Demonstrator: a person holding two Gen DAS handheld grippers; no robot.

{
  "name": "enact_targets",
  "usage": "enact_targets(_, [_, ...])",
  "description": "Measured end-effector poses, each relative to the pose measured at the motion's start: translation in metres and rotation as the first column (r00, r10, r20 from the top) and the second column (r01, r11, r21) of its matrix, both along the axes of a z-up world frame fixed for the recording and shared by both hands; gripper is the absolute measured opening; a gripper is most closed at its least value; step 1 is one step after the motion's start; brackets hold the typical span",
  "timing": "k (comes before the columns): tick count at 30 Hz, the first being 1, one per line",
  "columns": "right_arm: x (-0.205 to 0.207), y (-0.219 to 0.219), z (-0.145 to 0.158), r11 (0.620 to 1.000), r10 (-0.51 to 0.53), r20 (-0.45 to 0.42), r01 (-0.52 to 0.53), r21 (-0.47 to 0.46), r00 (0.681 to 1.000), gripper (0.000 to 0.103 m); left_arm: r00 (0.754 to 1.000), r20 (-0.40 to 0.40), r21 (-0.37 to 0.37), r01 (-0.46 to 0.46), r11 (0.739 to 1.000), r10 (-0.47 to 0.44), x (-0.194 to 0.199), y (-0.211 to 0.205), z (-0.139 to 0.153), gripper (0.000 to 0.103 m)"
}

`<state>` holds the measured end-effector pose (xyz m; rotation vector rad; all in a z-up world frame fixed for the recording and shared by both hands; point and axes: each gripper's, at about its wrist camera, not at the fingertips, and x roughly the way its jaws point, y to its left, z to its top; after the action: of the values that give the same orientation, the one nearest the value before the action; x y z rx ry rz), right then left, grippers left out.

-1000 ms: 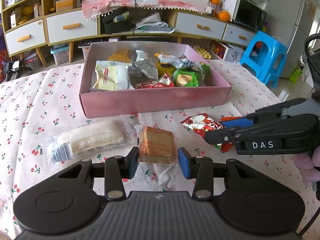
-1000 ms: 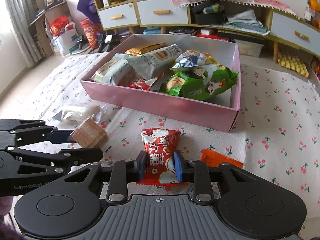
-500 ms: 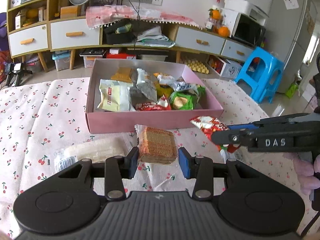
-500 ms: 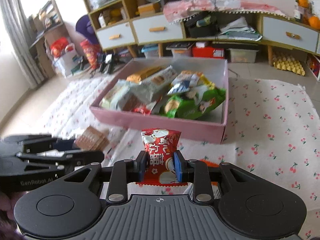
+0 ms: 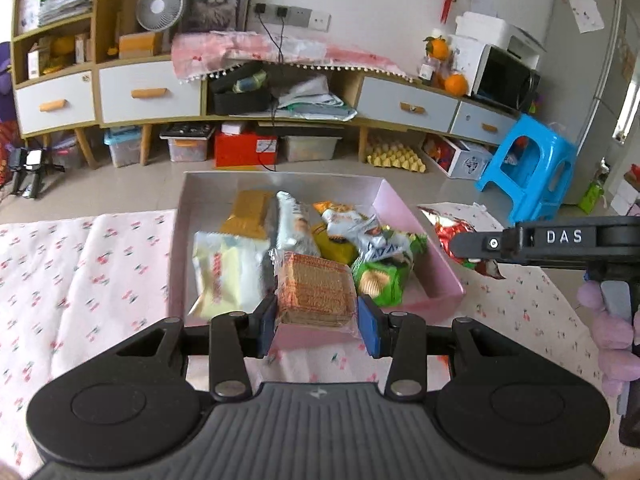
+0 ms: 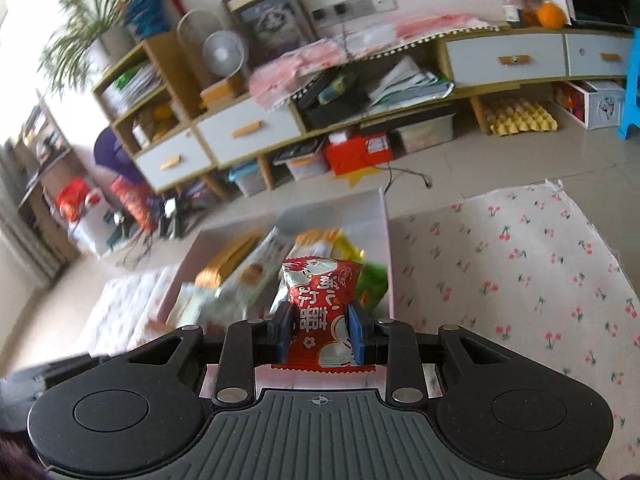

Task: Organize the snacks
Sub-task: 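Carry both held snacks into the pink box and open both tools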

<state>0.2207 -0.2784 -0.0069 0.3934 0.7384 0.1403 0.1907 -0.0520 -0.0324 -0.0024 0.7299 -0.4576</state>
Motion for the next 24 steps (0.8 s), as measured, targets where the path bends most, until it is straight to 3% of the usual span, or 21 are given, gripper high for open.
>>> enact_targets(10, [0.051,-0.007,-0.018,0.999,-0.035,-0.001,0.035,0.023,0.999,0.028,0.998,0.042,0.005,0.052,0.999,-0.052,0.027,-0.024,-0.008,0.039])
enact_targets(18, [0.073,-0.017,-0.028,0.995,-0.073,0.006,0.073,0.064,0.997,0.028,0.999,0.042,0.023,0.027,0.999,-0.028,0.039,-0.022,-0.017,0.041])
enact_targets(24, [0.072,-0.014,-0.026,0.996,-0.056,0.008,0.055,0.066,0.998,0.032,0.997,0.075,0.016,0.007,1.0,-0.008,0.034,-0.019,-0.013,0.059])
